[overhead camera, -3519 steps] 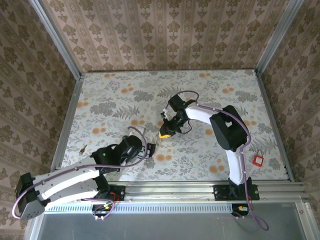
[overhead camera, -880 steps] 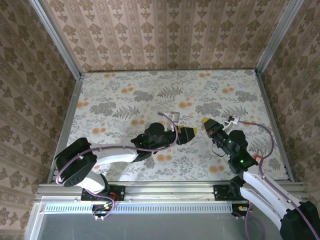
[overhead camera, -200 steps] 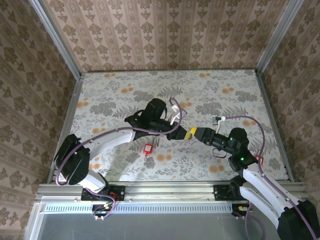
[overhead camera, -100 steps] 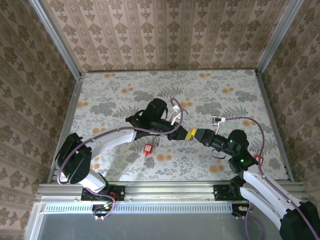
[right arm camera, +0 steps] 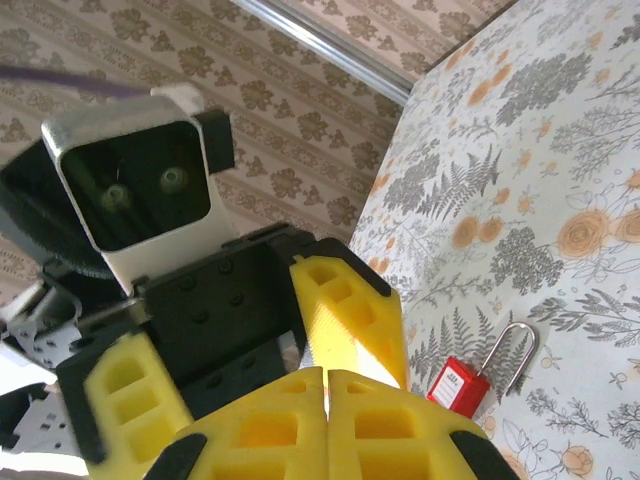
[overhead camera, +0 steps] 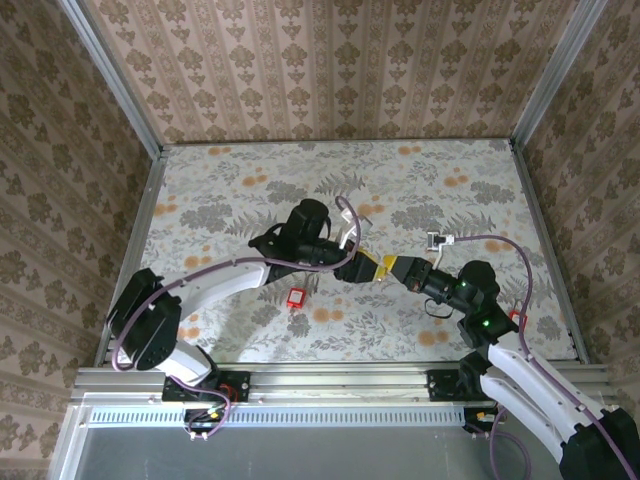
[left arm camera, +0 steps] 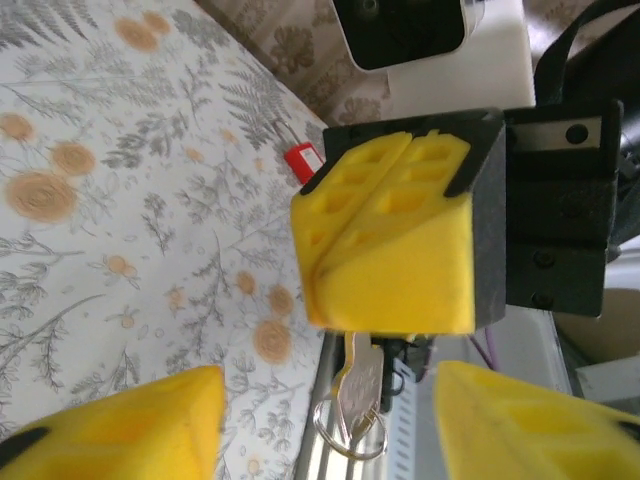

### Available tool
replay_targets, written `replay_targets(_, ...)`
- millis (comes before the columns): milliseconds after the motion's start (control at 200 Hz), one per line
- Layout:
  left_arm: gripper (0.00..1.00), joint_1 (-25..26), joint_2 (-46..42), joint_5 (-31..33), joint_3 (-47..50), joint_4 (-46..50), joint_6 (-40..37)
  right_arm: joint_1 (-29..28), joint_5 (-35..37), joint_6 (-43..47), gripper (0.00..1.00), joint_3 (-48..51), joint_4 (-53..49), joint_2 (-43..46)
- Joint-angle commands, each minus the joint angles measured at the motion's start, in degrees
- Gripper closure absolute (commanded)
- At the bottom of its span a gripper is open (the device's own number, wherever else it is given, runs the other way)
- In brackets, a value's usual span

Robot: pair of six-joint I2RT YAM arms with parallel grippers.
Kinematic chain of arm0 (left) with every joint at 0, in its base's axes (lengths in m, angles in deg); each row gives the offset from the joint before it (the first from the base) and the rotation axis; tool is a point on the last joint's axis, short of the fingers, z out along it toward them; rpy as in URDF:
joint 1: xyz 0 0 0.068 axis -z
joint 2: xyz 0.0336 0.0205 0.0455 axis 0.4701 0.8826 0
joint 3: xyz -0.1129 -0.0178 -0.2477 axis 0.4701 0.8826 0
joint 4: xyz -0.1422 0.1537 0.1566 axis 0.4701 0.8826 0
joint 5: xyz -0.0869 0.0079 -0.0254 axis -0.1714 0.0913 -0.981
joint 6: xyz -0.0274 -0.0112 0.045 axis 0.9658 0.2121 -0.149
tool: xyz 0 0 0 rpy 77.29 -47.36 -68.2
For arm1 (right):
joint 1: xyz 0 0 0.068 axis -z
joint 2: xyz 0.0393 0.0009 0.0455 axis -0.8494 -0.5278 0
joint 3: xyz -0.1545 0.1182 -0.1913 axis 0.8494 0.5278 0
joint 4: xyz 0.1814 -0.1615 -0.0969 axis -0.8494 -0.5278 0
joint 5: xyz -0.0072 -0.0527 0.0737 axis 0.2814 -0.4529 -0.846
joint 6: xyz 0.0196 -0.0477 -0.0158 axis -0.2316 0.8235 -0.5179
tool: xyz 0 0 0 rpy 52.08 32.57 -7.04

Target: Unlock with the key

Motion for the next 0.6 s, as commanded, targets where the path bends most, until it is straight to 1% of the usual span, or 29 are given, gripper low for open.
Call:
replay_targets(0, 0.35, 0.64, -5.64, 5.57, 5.59, -10.48, 0.78, -0.34, 4.45, -1.22, 1.0, -1.75, 0.22, 1.0)
replay_targets(45, 0.35, 1.56, -7.17, 7.57, 8.66, -14.64, 1.21, -0.32, 5.42, -2.12, 1.0, -1.89, 1.82, 0.66)
replay_targets(60, 0.35, 1.9, -7.63, 9.67, 9.66, -15.92, 1.41, -0.34, 5.73, -2.44, 1.0, -1.93, 2.52, 0.46)
replay_targets(95, 0.34, 2.78, -8.5, 12.24, 11.69, -18.88, 1.66, -0.35, 6.4, -3.32, 1.0, -1.87, 4.47, -0.24)
replay_targets(190, 0.25, 4.79, -9.36, 18.27, 16.56, -27.65, 3.39, -0.5, 6.94, -6.26, 1.0, -1.83, 11.43, -3.26)
replay_targets(230, 0.23, 5.04, -8.89, 19.69, 18.17, -31.64, 4.57, -0.71, 6.8, -7.14, 1.0, -2.09, 13.93, -4.71)
replay_targets(285, 0.19, 4.98, -7.95, 20.5, 19.52, -36.46, 6.41, -1.24, 6.58, -7.62, 1.0, -3.15, 15.14, -6.31)
replay_targets(355, 0.15, 5.06, -6.69, 21.04, 19.84, -39.69, 7.3, -2.31, 6.12, -7.15, 1.0, -4.65, 14.75, -7.6)
replay_targets(455, 0.14, 4.87, -6.04, 21.51, 19.76, -41.74, 7.53, -3.92, 6.64, -5.98, 1.0, -5.53, 13.8, -8.08)
replay_targets(595, 0.14, 4.11, -5.88, 21.0, 19.62, -41.8, 8.5, -5.29, 7.82, -5.43, 1.0, -5.04, 14.01, -8.08)
